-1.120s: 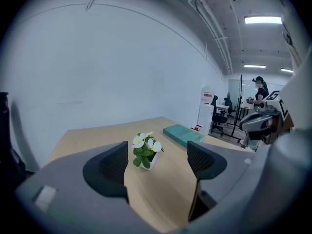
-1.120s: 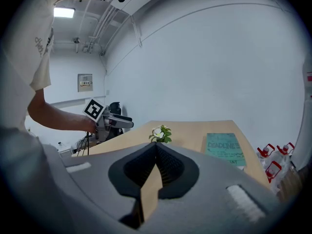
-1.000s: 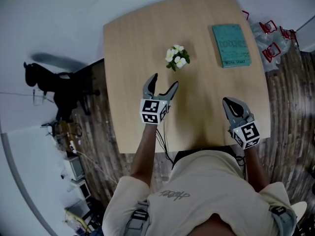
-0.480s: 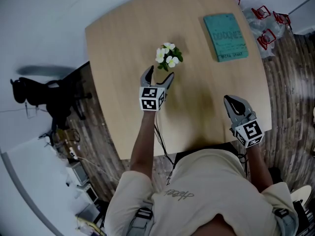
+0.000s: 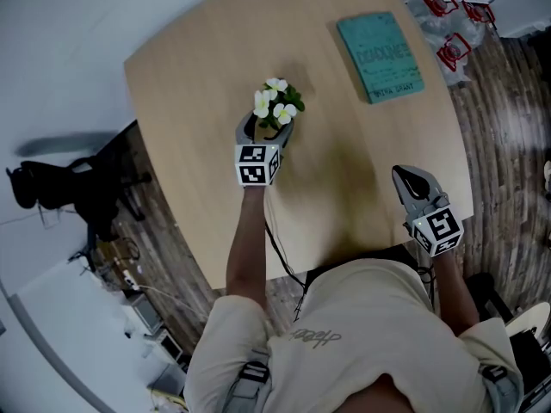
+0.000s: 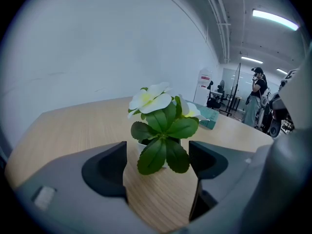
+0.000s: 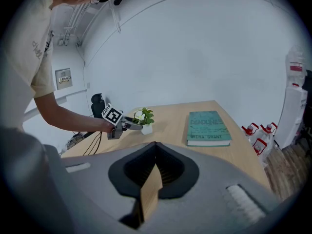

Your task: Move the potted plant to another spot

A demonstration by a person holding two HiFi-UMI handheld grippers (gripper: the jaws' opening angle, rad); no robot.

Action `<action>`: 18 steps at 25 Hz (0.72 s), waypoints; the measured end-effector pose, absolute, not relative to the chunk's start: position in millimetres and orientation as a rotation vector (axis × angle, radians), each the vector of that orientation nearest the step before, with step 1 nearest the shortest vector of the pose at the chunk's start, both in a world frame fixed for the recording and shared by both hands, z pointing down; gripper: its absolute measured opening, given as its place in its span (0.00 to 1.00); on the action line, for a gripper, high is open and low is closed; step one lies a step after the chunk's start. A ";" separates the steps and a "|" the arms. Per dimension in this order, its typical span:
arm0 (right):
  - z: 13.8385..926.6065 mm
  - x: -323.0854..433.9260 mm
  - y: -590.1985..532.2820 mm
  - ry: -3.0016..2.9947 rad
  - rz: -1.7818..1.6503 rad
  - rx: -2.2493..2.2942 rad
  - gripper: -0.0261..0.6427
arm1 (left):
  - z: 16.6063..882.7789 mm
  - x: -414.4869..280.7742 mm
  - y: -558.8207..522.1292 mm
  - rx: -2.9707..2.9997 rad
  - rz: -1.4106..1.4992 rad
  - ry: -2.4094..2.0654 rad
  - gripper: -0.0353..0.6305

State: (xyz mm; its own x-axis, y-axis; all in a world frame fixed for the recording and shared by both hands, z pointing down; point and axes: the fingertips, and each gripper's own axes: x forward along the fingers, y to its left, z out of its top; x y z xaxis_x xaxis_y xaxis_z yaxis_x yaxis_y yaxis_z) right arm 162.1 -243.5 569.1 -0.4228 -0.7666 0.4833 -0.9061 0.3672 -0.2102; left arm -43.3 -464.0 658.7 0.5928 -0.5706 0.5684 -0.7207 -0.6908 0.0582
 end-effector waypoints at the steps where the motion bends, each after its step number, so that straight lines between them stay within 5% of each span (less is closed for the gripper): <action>1: 570.7 163.5 -243.0 -2.324 0.657 1.481 0.04 | 659.6 -40.7 -465.9 2.549 0.763 -1.052 0.68; 18: 587.5 178.1 -228.4 -2.251 0.736 1.521 0.04 | 679.6 -15.1 -480.3 2.623 0.884 -0.971 0.67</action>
